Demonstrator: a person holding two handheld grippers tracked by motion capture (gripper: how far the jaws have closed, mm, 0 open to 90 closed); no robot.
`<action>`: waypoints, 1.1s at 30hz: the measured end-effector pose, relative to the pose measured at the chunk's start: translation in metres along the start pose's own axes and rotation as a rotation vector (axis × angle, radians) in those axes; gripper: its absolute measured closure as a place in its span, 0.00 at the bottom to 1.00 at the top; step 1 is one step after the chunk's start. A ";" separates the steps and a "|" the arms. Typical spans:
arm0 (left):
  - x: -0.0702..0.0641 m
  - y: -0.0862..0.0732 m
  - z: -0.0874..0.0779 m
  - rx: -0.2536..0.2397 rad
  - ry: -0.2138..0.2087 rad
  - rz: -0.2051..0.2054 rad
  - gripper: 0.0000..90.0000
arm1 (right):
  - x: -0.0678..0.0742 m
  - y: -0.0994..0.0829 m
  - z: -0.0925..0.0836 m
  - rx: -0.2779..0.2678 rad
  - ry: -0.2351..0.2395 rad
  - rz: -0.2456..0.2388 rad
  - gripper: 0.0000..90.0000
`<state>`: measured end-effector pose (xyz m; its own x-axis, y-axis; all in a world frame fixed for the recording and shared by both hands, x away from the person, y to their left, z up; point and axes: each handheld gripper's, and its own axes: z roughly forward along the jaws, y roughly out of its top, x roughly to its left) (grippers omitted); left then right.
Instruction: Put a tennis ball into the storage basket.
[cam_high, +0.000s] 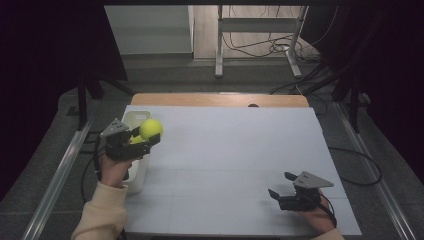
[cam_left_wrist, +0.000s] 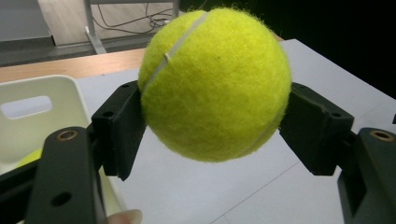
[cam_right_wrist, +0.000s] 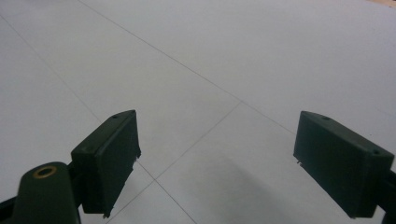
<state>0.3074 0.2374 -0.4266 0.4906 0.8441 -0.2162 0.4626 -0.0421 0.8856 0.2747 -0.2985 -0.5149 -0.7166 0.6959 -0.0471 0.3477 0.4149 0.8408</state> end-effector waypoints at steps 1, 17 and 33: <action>0.001 0.000 -0.001 0.000 0.004 0.000 0.30 | 0.000 0.000 0.000 0.000 0.000 0.000 0.16; 0.013 -0.001 -0.012 -0.013 0.056 -0.016 0.30 | 0.000 0.000 0.000 0.000 0.001 -0.001 0.16; 0.032 -0.010 -0.027 -0.009 0.139 -0.039 0.30 | 0.000 0.000 0.000 0.003 -0.001 -0.002 0.16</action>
<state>0.2982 0.2796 -0.4312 0.3648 0.9111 -0.1916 0.4724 -0.0038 0.8814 0.2743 -0.2982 -0.5149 -0.7170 0.6954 -0.0490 0.3479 0.4179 0.8392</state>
